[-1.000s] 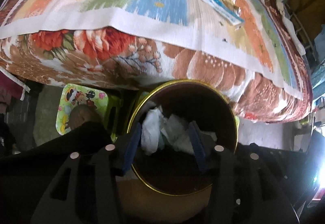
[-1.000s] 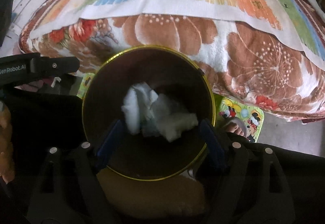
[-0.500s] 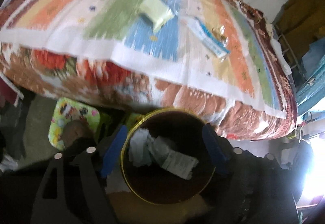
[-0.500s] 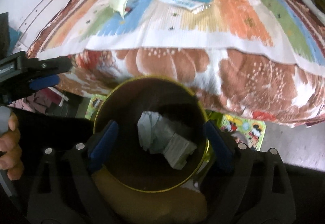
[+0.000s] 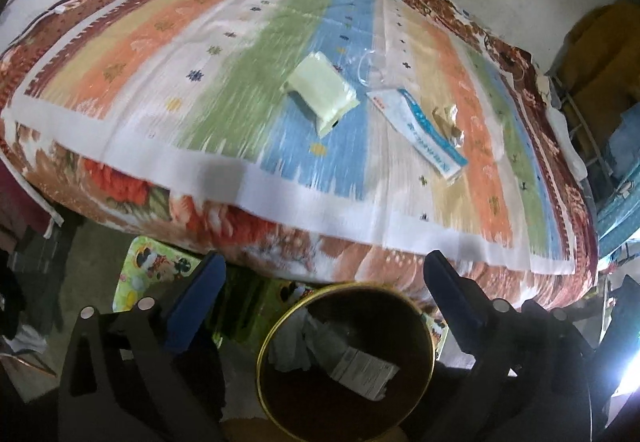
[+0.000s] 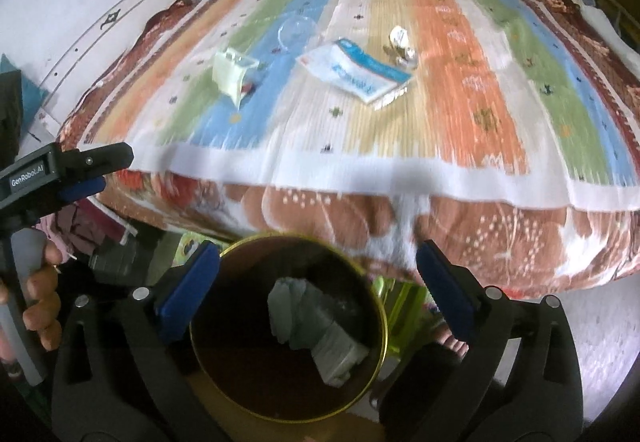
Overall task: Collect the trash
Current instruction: 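Move both open tools back to the remaining packets on the sheet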
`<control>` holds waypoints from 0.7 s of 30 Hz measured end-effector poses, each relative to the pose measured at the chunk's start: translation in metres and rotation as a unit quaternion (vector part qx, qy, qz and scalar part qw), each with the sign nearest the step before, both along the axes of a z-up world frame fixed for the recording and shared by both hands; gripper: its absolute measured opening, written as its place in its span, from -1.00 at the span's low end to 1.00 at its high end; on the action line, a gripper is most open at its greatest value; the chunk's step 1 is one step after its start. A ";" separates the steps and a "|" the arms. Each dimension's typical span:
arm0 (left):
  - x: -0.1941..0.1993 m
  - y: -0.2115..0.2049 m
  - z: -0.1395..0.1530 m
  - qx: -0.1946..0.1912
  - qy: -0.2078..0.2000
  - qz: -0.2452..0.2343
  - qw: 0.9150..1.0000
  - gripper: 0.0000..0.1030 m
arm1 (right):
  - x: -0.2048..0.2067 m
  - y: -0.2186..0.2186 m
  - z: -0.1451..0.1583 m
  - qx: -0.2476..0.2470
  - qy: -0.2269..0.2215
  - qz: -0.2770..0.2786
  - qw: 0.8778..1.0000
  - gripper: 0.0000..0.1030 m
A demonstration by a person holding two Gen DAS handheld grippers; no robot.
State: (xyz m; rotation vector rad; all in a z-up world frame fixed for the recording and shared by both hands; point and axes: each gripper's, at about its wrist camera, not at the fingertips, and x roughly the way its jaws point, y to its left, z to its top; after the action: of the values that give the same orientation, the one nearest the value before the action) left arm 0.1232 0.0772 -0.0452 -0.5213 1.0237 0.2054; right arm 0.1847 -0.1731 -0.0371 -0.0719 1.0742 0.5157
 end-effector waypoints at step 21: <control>0.065 0.031 -0.002 -0.027 -0.003 0.012 1.000 0.89 | 0.083 0.005 -0.002 0.031 0.043 -0.025 0.998 0.83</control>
State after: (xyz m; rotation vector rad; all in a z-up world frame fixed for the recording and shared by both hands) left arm 0.1880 0.1087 -0.0477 -0.5841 1.0190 0.1981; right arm 0.2677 -0.1677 -0.0390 0.0327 1.1408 0.5094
